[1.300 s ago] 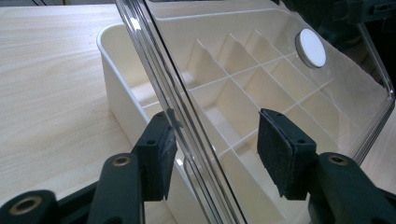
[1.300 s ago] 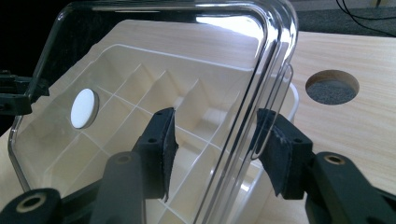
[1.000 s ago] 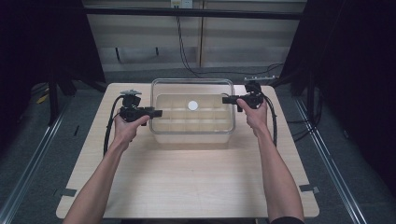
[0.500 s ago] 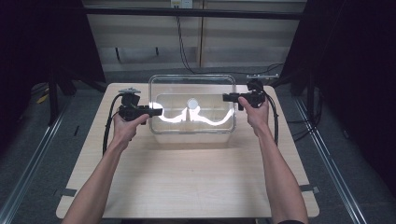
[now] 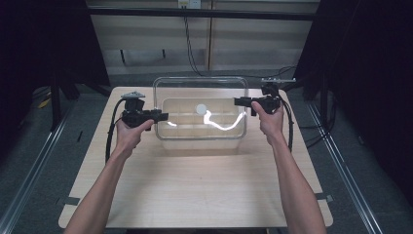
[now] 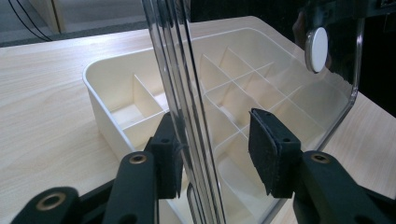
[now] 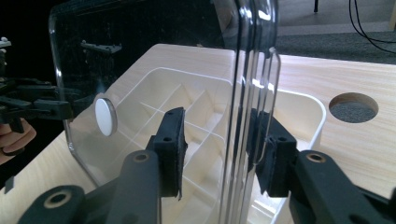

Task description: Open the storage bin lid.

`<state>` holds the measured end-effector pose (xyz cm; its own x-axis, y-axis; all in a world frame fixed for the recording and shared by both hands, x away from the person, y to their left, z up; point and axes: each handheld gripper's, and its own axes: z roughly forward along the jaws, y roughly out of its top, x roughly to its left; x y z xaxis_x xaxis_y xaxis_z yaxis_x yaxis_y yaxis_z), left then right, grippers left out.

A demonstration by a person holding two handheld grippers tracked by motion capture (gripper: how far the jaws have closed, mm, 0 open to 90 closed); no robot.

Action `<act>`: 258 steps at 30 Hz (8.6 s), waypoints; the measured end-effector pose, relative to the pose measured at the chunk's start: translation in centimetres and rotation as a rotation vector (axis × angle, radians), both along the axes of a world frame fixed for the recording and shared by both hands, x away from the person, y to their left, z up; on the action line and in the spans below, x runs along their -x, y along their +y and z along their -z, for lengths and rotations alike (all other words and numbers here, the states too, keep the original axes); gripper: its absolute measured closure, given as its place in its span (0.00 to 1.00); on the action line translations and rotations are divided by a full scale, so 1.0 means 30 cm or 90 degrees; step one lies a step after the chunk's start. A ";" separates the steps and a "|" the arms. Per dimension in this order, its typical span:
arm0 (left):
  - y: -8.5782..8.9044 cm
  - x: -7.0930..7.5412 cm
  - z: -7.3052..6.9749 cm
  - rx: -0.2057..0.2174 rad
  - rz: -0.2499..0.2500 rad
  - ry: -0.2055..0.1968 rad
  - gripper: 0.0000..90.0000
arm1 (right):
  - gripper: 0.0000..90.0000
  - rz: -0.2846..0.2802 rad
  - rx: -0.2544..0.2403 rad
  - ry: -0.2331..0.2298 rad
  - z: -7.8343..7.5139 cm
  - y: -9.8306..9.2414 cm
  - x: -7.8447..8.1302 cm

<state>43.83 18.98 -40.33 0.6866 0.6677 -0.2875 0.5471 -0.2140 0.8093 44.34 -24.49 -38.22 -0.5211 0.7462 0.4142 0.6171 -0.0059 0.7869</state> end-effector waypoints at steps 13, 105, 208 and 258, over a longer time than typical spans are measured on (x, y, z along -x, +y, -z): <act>0.006 0.037 -0.007 0.017 0.013 -0.003 0.69 | 0.69 0.005 -0.029 -0.007 -0.016 -0.018 0.049; 0.055 0.389 -0.010 -0.016 0.067 -0.006 0.68 | 0.74 -0.039 -0.021 -0.006 -0.009 0.012 0.468; 0.057 0.467 0.286 -0.085 0.082 0.138 0.51 | 0.65 -0.031 0.011 0.188 0.366 0.015 0.547; 0.089 0.441 0.208 -0.084 0.050 0.091 0.40 | 0.40 0.003 0.059 0.081 0.281 -0.015 0.541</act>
